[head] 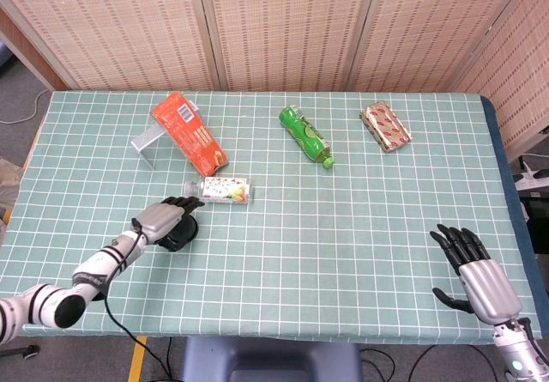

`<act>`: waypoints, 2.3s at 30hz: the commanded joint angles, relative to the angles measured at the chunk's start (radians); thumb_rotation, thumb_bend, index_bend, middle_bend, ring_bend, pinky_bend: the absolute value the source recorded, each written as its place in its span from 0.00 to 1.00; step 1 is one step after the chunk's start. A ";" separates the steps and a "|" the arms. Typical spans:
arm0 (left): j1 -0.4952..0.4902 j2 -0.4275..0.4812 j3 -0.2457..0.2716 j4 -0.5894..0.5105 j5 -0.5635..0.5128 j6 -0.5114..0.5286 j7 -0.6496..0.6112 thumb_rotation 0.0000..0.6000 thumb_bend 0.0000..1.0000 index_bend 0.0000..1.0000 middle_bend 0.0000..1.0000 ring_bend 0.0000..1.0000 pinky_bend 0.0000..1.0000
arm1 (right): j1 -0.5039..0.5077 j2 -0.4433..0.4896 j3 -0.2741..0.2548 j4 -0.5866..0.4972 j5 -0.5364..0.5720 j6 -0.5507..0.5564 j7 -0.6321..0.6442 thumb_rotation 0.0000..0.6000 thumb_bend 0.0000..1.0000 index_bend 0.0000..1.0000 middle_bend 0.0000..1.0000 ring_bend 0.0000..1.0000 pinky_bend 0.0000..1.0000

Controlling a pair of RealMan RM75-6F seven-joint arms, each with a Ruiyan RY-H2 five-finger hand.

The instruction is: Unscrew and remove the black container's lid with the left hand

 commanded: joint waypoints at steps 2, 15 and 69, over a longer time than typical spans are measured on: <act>-0.121 -0.072 0.067 0.077 -0.160 -0.005 0.120 1.00 0.39 0.00 0.00 0.00 0.07 | 0.002 0.002 0.003 0.001 0.007 -0.003 0.009 1.00 0.13 0.00 0.00 0.00 0.00; -0.288 -0.107 0.230 0.071 -0.424 0.029 0.259 1.00 0.35 0.00 0.00 0.00 0.08 | 0.005 0.002 0.009 0.002 0.019 -0.005 0.018 1.00 0.13 0.00 0.00 0.00 0.00; -0.460 -0.205 0.443 0.115 -0.606 -0.001 0.351 1.00 0.35 0.47 0.44 0.33 0.47 | 0.012 0.008 0.005 -0.008 0.018 -0.012 0.056 1.00 0.13 0.00 0.00 0.00 0.00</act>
